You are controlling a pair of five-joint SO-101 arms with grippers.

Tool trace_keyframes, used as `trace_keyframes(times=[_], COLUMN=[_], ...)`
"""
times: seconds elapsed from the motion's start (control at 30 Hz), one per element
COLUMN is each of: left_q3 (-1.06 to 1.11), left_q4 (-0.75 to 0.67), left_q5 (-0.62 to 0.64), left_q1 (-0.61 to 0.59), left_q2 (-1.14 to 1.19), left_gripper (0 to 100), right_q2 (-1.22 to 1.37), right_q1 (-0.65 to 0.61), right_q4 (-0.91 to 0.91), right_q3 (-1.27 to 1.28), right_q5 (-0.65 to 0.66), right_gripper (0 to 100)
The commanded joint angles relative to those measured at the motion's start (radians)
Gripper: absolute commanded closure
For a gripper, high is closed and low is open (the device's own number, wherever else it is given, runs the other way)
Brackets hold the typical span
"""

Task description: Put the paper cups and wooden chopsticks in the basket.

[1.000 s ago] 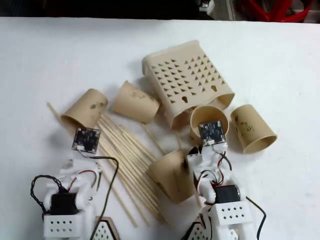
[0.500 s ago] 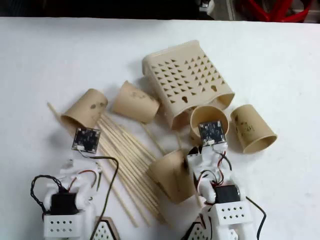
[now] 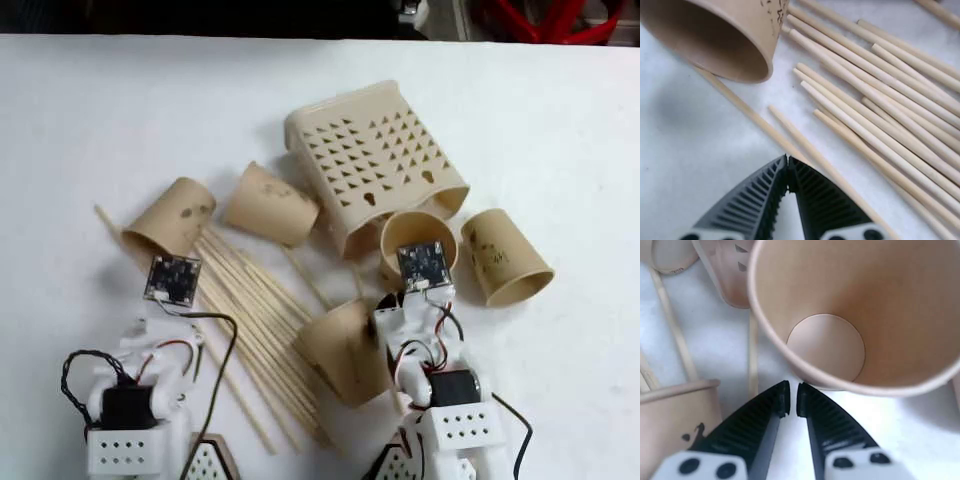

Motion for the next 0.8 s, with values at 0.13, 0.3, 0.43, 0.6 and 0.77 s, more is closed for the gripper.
trace_keyframes(times=[0.13, 0.3, 0.43, 0.6, 0.77], left_q3=[-0.005, -0.011, -0.100, -0.160, -0.146], left_q4=[0.005, -0.005, -0.077, -0.149, -0.170], left_q5=[-0.003, -0.009, -0.009, -0.009, -0.011], left_q1=[-0.002, -0.002, -0.008, -0.007, -0.008], left_q2=[-0.004, -0.004, -0.005, -0.005, -0.005], left_gripper=[98, 98, 98, 98, 98], right_q2=[-0.010, -0.010, -0.010, -0.010, -0.010], right_q1=[-0.012, -0.071, -0.105, -0.079, 0.136], right_q4=[0.002, 0.002, 0.010, 0.022, 0.185], right_q3=[0.008, 0.008, 0.008, -0.026, -0.250], right_q5=[0.011, 0.011, 0.011, 0.011, 0.020], right_gripper=[95.7, 95.7, 95.8, 96.0, 95.7])
